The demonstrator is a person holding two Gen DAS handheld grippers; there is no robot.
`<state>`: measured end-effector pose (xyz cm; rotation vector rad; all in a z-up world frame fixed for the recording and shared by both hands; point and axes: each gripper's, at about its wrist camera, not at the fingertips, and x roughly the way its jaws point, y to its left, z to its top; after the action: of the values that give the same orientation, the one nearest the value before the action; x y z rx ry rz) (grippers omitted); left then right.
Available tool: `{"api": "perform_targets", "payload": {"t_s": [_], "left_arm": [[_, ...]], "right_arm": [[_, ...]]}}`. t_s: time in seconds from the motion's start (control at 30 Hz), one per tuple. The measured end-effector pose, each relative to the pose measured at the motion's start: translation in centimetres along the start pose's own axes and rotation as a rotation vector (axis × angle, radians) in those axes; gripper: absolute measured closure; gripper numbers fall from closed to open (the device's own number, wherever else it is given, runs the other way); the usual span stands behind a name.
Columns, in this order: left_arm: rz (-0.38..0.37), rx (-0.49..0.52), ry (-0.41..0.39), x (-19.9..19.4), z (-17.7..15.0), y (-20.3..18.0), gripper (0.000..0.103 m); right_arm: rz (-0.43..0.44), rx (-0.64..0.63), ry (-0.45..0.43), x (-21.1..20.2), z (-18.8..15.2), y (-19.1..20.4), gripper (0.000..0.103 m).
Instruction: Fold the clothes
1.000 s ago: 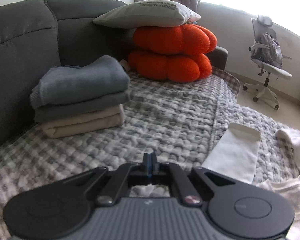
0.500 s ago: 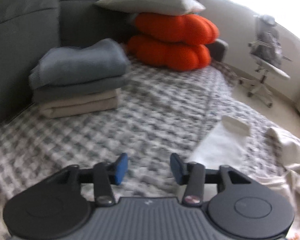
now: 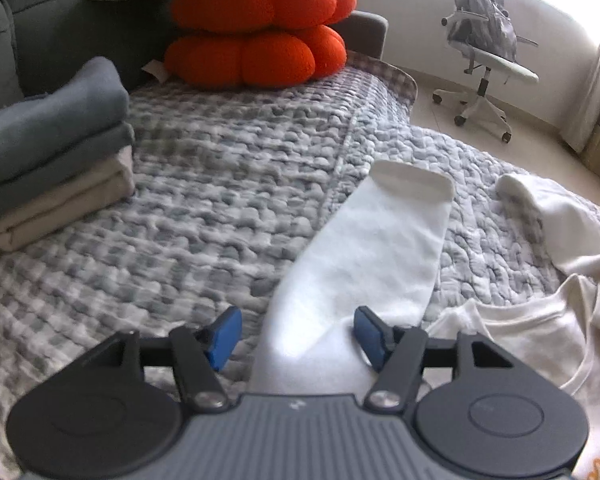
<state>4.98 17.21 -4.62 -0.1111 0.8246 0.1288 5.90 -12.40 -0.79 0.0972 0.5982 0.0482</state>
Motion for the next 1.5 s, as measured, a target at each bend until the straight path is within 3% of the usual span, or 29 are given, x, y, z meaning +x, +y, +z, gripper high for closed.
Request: {"api": "perform_targets", "payload": {"t_s": [0.03,0.1,0.13,0.17,0.23,0.37,0.63,0.8,1.23,1.5], "left_arm": [[-0.002,-0.001,-0.002,0.1,-0.1,-0.1,0.042],[-0.011,0.000,-0.010,0.2,-0.4,-0.3,0.057],[-0.011,0.008,-0.019,0.2,-0.6,-0.5,0.063],[-0.005,0.027,-0.033,0.1,-0.8,-0.9,0.074],[0.015,0.071,-0.069,-0.3,-1.2,-1.6,0.093],[0.048,0.075,-0.129,-1.4,-1.4,-1.7,0.096],[0.061,-0.017,-0.178,-4.4,-1.2,1.6,0.096],[0.073,-0.055,-0.177,-5.7,-1.7,3.4,0.096],[0.141,-0.025,-0.069,-5.0,-4.8,6.3,0.096],[0.092,-0.042,-0.066,-5.4,-4.6,6.8,0.093]], "right_arm": [[-0.006,0.002,0.008,0.4,-0.1,0.0,0.048],[-0.015,0.005,0.021,1.1,-0.3,-0.1,0.049],[-0.021,0.006,0.026,1.4,-0.4,-0.1,0.059],[-0.027,0.008,0.031,1.7,-0.6,-0.2,0.079],[-0.033,0.029,0.043,2.1,-0.7,-0.7,0.098],[-0.057,0.067,0.001,1.0,-0.9,-1.7,0.101],[-0.113,0.077,-0.143,-5.2,0.0,-5.1,0.101],[-0.137,0.114,-0.159,-7.7,-0.9,-7.3,0.101],[-0.164,0.215,0.007,-6.9,-6.3,-11.3,0.101],[-0.182,0.211,0.100,-5.3,-7.8,-11.7,0.100]]}}
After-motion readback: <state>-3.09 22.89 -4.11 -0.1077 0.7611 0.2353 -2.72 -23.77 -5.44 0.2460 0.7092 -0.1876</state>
